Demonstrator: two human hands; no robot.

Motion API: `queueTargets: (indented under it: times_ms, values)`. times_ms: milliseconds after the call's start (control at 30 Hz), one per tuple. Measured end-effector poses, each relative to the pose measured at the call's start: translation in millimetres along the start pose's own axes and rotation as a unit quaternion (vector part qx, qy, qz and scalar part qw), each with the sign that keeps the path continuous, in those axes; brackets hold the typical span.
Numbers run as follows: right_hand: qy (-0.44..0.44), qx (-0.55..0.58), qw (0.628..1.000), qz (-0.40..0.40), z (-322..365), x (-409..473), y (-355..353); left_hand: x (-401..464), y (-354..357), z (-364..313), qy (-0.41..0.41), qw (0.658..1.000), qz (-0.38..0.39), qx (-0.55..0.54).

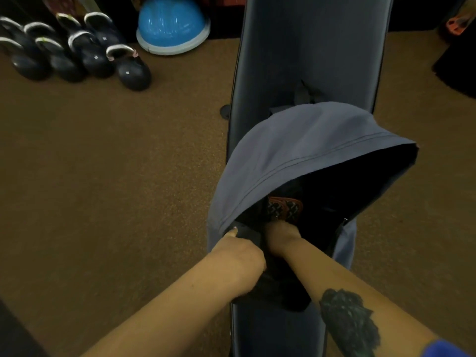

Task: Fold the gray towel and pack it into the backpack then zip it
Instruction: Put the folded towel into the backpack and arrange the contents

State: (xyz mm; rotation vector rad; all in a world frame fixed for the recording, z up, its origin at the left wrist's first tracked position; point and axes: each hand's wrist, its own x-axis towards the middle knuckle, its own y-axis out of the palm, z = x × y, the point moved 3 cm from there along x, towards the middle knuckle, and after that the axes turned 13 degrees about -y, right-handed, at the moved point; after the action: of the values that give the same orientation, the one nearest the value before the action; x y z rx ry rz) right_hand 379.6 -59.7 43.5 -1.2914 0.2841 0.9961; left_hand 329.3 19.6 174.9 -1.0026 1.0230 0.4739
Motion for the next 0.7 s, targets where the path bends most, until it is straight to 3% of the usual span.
queueTargets:
  times_ms: [133,467,600,700]
  values:
    - [-0.023,0.093,0.994,0.058,0,3,0,4,1,8,-0.012,0.998,-0.039,-0.038]
    - [-0.045,0.045,0.995,0.081,-6,15,-25,-1,7,17,-0.001,0.997,-0.062,-0.035]
    - [-0.053,-0.030,0.988,0.139,0,21,-17,-5,4,21,-0.001,0.997,-0.072,-0.039]
    - [-0.073,-0.127,0.984,0.101,10,27,-1,-5,3,16,0.002,0.999,-0.044,-0.017]
